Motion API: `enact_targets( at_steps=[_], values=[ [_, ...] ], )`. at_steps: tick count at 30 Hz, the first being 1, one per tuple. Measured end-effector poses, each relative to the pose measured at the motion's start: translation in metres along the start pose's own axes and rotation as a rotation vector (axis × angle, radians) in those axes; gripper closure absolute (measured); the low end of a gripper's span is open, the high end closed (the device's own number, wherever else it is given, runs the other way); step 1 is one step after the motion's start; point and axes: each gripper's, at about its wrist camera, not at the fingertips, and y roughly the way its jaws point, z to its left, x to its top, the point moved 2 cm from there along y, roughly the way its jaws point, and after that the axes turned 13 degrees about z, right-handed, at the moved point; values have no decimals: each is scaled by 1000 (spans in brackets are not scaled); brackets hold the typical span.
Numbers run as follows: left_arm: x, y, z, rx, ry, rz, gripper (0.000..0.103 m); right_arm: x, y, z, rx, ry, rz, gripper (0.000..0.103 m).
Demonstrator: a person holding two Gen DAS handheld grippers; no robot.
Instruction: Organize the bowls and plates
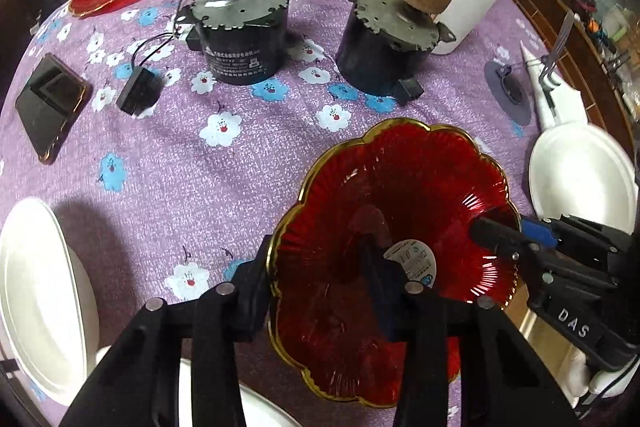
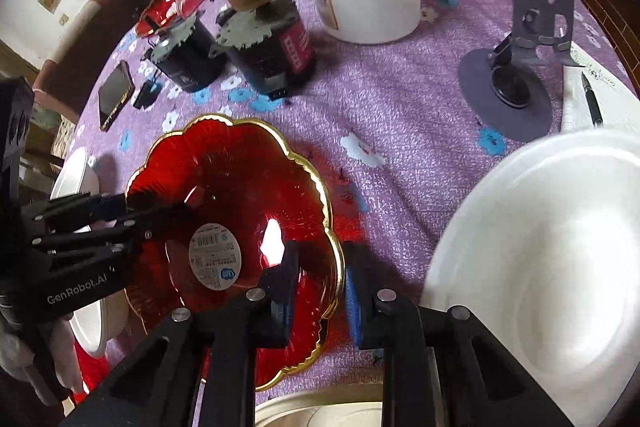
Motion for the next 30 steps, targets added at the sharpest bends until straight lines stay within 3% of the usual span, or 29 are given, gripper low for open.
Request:
enact_targets(
  at_steps=[10, 16, 24, 30],
  values=[
    [-28, -61, 8, -62, -54, -141, 68, -21, -67, 9, 62, 15, -179, 84],
    [-67, -102, 14, -76, -103, -213, 68, -43, -103, 35, 106, -7, -229, 84],
    [-163, -135, 66, -69, -233, -267, 68, -94, -107, 116, 185, -109, -208, 84],
    [-251, -136, 122, 5, -371, -297, 68, -138, -73, 192, 237, -210, -132, 84]
  ],
)
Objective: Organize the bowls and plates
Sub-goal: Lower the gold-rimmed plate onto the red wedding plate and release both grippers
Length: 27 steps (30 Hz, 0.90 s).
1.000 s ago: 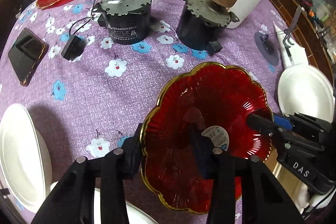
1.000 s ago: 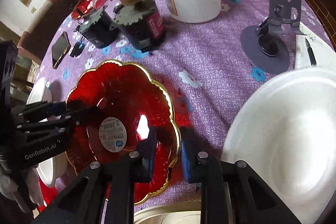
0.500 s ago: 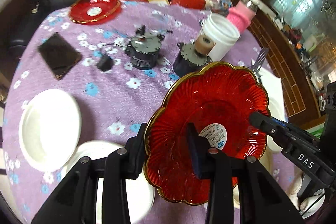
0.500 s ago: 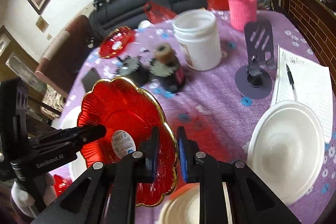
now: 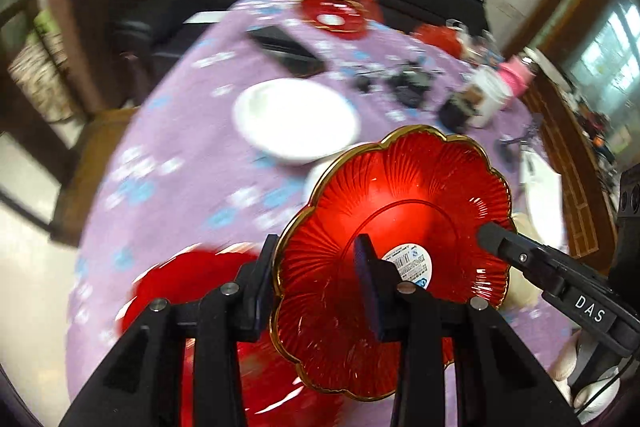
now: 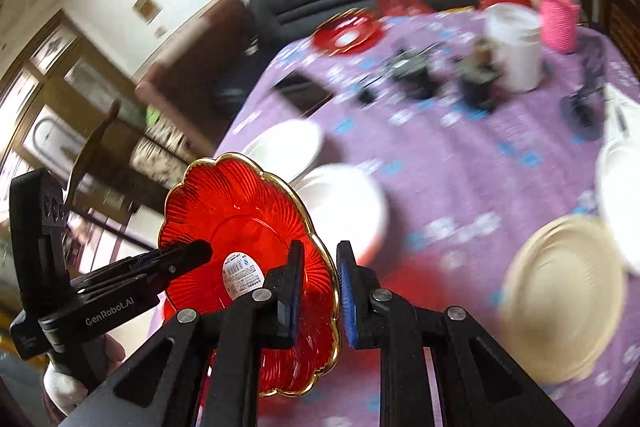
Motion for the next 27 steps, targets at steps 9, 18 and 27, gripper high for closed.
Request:
enact_targets(
  at_steps=[9, 18, 27],
  values=[
    [-64, 15, 99, 33, -167, 42, 68, -41, 85, 59, 54, -70, 161, 84],
    [-81, 44, 122, -47, -242, 65, 59, -55, 119, 63, -37, -94, 177, 82],
    [-87, 35, 120, -90, -236, -50, 41, -60, 124, 75, -208, -210, 58, 75]
  ],
)
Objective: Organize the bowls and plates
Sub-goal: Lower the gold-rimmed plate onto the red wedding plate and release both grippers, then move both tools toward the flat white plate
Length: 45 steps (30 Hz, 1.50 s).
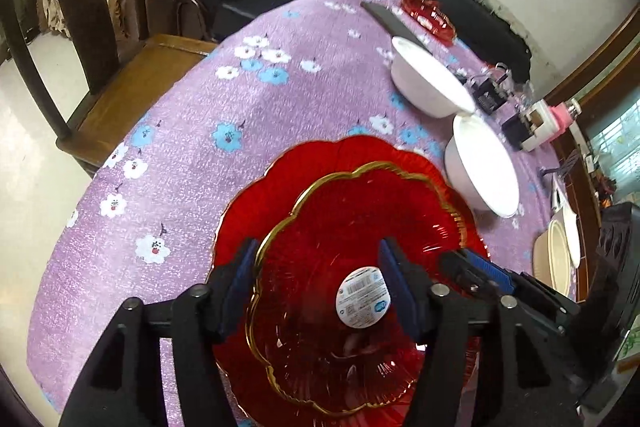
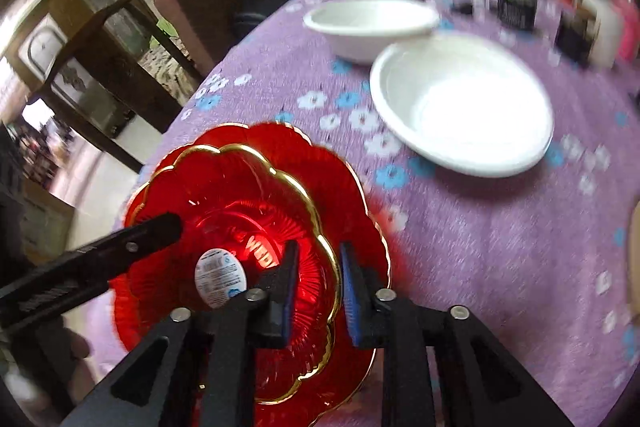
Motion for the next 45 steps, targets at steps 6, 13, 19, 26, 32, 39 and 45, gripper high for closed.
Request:
enact_targets(
  at_steps=[6, 13, 19, 26, 32, 39, 45],
  values=[
    [-6, -17, -3, -11, 8, -64, 39, -4, -31, 6, -28, -29, -141, 67],
    [-37, -81, -32, 132, 90, -342, 21, -40, -100, -10, -159, -46, -411, 37],
    [-70, -102, -70, 309, 134, -546, 6, -79, -127, -33, -270, -15, -577, 16],
    [-88, -86, -112, 371, 208, -553, 6, -105, -138, -71, -201, 73, -559, 16],
    [-97, -68, -139, 406, 281, -507, 6, -124, -143, -117, -216, 161, -547, 15],
    [-101, -50, -158, 424, 335, -459, 6, -140, -149, -162, -198, 270, -538, 15],
    [-100, -38, -159, 423, 349, -417, 6, -137, -143, -165, -184, 276, -514, 15]
  ],
)
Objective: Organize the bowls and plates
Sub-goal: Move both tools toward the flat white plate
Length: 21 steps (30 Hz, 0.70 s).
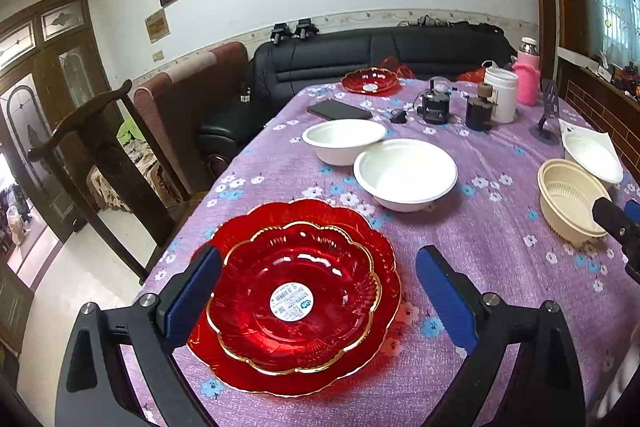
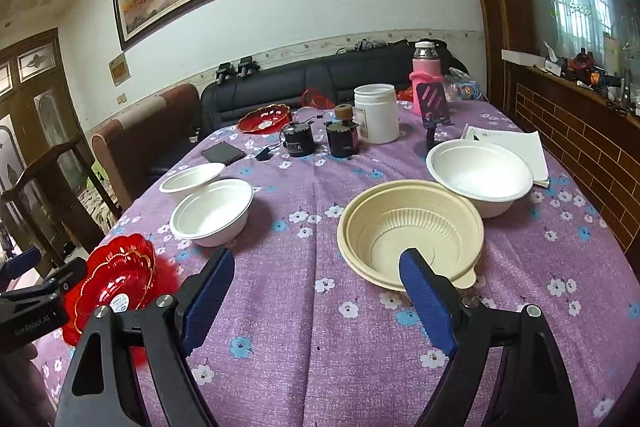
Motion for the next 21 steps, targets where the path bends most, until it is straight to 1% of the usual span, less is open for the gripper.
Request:
enact_targets(
  at_steps=[7, 10, 13, 14, 17, 19, 20, 21],
  values=[
    [2, 15, 9, -28, -17, 41, 6, 6, 19, 24, 27, -49, 54, 15],
    [8, 22, 17, -55, -23, 59, 6, 17, 31, 33, 43, -59, 82, 15],
    [22, 29, 26, -84, -35, 70, 6, 36, 49, 38, 56, -42, 107, 15],
    [28, 32, 29, -101, -37, 77, 6, 42, 55, 39, 64, -31, 114, 15],
    [49, 48, 41, -182, -69, 118, 6, 62, 78, 38, 109, 33, 145, 15],
    [67, 63, 47, -267, -93, 145, 6, 77, 101, 36, 137, 89, 177, 15],
    [75, 71, 47, -295, -95, 156, 6, 80, 109, 35, 146, 106, 191, 15],
    [83, 78, 47, -305, -98, 168, 7, 83, 119, 34, 155, 125, 210, 15]
  ],
)
